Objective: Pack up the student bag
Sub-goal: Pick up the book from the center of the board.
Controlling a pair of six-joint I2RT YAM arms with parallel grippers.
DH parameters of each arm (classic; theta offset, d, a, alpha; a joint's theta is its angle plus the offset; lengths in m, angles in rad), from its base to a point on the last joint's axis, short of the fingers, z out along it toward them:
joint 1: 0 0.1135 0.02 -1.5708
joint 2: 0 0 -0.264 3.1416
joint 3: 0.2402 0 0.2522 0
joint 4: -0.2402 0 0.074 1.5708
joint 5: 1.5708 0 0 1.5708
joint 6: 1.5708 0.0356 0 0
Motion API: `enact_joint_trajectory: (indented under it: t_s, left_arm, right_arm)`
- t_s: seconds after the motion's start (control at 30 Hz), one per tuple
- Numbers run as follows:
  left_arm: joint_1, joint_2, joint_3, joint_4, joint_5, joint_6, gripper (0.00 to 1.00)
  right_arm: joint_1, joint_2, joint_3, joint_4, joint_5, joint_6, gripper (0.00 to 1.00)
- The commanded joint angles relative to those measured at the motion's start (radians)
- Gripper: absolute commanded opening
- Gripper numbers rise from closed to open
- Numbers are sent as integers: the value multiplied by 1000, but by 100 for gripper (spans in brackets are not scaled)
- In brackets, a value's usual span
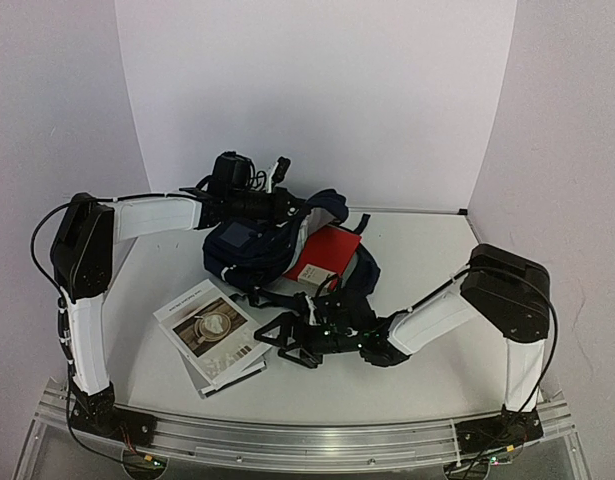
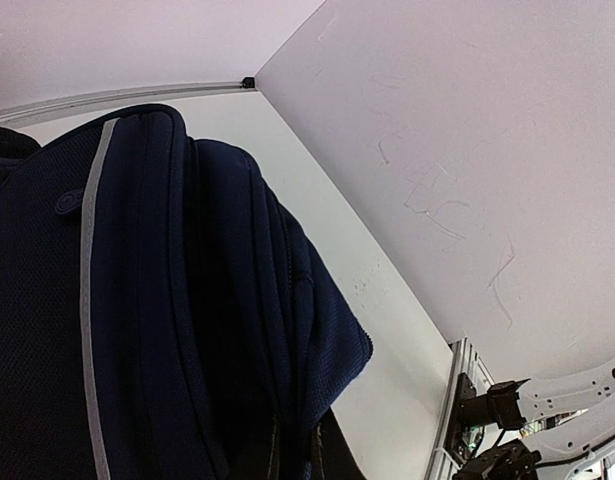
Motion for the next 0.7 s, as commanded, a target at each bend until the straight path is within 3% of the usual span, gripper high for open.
enact_joint_trajectory:
  t_s: [0.0,0.43,0.67]
  left_arm:
    - [25,-67,0,57,-43,31,0]
    - [25,-72,7,49,-43,37,0]
    - [25,-95,15,21,-49,40,0]
  right_arm:
    - [4,58,74,98,-10,33,97]
    - [4,165,170,174,-36,76,74]
    - [3,120,106,310,10,88,52]
